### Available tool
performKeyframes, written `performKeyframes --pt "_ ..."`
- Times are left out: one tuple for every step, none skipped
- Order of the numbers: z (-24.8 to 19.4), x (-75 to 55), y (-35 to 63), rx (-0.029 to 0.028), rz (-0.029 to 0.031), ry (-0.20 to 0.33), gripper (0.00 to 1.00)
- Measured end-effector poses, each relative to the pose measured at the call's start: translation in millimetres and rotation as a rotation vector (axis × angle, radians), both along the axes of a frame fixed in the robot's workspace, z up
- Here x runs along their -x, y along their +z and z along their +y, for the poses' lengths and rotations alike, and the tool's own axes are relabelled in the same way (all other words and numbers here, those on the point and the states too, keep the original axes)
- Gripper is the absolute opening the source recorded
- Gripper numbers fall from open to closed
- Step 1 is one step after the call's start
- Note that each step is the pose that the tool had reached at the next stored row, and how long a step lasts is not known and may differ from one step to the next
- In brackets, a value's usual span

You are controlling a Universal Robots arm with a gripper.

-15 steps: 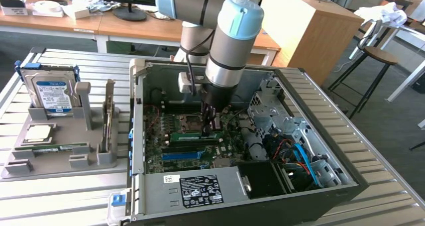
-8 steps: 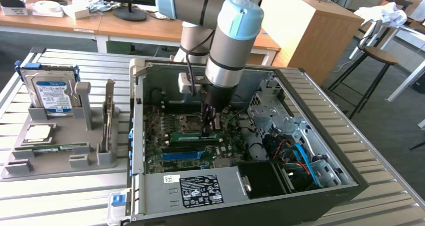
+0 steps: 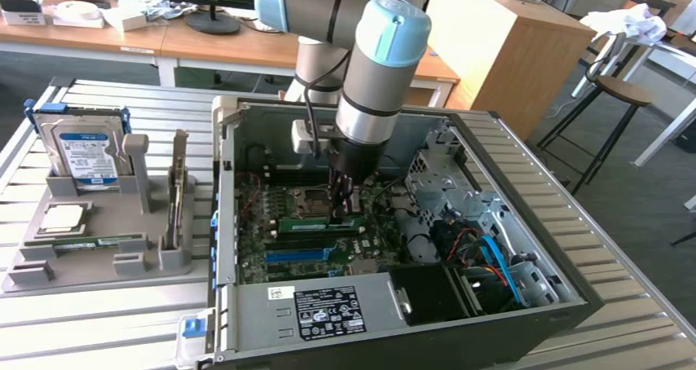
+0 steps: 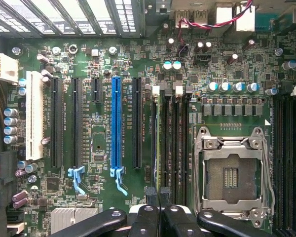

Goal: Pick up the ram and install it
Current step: 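Insert the ram into the slot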

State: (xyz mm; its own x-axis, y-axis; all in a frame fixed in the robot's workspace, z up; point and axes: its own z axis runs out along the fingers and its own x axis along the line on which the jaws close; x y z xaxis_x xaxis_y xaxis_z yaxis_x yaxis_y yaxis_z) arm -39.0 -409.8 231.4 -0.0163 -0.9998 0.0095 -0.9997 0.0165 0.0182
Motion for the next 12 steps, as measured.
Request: performKeyframes --pt "0.0 0.0 0.0 0.0001 0.0000 0.000 0.11" --pt "0.0 0.0 0.0 0.0001 0.0000 0.000 0.11" --pt "0.4 0.0 -0.3 -0.0004 -0.0002 0.000 0.11" --pt "0.7 0.0 -0.3 -0.0004 -0.0002 0.000 0.11" --pt "0.7 0.0 -0.3 -0.0003 -0.0002 0.000 0.11" --pt "0.7 0.0 -0.3 -0.0003 -0.0001 0.000 0.11" --pt "0.7 0.0 -0.3 -0.0003 -0.0001 0.000 0.11" --pt "0.7 0.0 -0.3 -0.0002 -0.0001 0.000 0.11" --pt "0.7 0.0 -0.3 0.0000 0.0000 0.000 0.11" --pt "0.7 0.0 -0.4 0.0001 0.0000 0.000 0.11" --pt "0.7 0.0 -0.8 0.0000 -0.0001 0.000 0.11" --pt "0.7 0.0 -1.1 0.0000 0.0000 0.000 0.11"
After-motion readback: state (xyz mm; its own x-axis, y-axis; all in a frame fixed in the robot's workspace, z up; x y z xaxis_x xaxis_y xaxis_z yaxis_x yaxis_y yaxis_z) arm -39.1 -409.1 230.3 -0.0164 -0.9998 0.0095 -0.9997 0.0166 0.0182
